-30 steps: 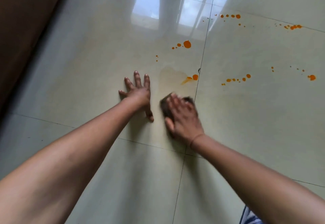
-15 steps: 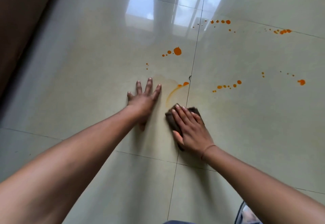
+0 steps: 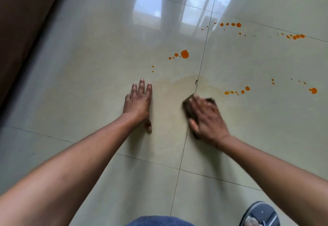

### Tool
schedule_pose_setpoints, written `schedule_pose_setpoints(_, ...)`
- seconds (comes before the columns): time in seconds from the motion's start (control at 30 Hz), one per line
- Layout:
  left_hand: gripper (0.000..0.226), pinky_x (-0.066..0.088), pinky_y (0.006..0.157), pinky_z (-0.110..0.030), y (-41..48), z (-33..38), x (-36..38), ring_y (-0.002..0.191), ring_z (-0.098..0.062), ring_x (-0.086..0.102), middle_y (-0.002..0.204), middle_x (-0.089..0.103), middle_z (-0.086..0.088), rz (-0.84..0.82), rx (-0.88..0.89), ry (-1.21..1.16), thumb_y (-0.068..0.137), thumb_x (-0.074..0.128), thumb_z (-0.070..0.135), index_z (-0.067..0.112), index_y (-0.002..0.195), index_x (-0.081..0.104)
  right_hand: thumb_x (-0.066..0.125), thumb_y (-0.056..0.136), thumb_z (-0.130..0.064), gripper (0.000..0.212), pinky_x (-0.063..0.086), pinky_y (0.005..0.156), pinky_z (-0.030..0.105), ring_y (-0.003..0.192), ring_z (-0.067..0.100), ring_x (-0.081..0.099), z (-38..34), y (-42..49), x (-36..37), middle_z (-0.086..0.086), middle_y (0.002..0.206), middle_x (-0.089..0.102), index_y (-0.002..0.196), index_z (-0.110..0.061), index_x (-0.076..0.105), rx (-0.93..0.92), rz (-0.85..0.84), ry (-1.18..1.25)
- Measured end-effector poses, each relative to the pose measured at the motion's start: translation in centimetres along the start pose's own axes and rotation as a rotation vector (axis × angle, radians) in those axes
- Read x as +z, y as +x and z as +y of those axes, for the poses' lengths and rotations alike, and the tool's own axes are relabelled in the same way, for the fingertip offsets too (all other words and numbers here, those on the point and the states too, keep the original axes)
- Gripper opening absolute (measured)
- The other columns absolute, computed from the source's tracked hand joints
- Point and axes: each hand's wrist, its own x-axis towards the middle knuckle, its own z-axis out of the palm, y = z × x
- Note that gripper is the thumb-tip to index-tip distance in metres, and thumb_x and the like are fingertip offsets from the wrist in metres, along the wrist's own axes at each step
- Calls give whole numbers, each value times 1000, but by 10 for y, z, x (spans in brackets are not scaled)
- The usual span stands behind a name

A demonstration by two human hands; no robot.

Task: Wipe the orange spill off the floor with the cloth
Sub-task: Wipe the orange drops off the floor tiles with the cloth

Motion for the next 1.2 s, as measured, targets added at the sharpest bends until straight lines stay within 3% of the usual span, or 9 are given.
schedule_pose_setpoints(0.1,135,9,119,-50,5,4,1,147,-35,-16,159,-25,-8,17,9,-28,64,87,11,18,153,-13,31,89,-50,74,10,115,36,148,21,14,-21,68,-7,7,161,13,153,-15,18,290,72,45)
schedule_pose_setpoints(0.23,150,8,119,-48,4,1,-1,147,-34,-17,158,-27,-7,-28,1,-24,50,94,18,19,153,-15,35,89,-48,72,16,114,37,147,19,18,-74,24,5,8,160,18,152,-14,25,-65,18,2)
schedule_pose_setpoints(0.33,133,7,119,-49,4,4,-1,146,-35,-18,157,-28,-9,-25,3,-12,67,85,10,18,152,-17,40,87,-48,72,22,112,38,145,19,25,-35,-13,7,7,158,24,150,-14,31,-211,6,-19)
schedule_pose_setpoints(0.43,114,7,118,-52,6,10,-2,145,-38,-19,156,-30,-10,-9,-8,3,81,72,7,16,152,-18,33,88,-51,73,18,114,38,146,20,22,-12,38,-5,7,160,21,152,-15,25,61,47,14)
schedule_pose_setpoints(0.53,123,8,118,-54,10,11,-1,145,-38,-18,156,-30,-9,-22,-33,10,76,78,10,16,152,-19,36,92,-49,73,9,115,36,148,19,11,-44,93,-7,5,162,9,154,-17,14,250,69,52)
schedule_pose_setpoints(0.73,161,7,111,-66,10,6,-7,145,-34,-23,154,-37,-4,-95,-49,38,44,97,25,24,149,-25,41,89,-47,68,23,115,40,144,21,27,-19,37,-2,7,157,28,149,-16,34,-363,34,-40)
schedule_pose_setpoints(0.87,169,4,107,-72,15,8,-8,140,-37,-31,148,-46,-3,-148,-57,-4,37,99,25,25,146,-31,36,87,-48,69,23,110,38,143,23,30,-15,99,-15,9,156,31,148,-15,35,-37,114,14)
schedule_pose_setpoints(1.03,172,5,107,-71,15,5,-11,141,-35,-32,148,-46,0,-147,-51,-26,34,99,27,27,146,-31,39,91,-47,68,22,115,40,146,21,21,-40,73,-6,6,159,23,151,-16,28,-532,-7,-58)
schedule_pose_setpoints(1.2,174,2,108,-70,18,9,-8,140,-35,-34,145,-50,1,-161,-77,-20,32,99,25,23,145,-33,35,88,-46,67,24,112,40,142,24,32,-44,141,-20,6,155,34,146,-14,38,-529,0,-30)
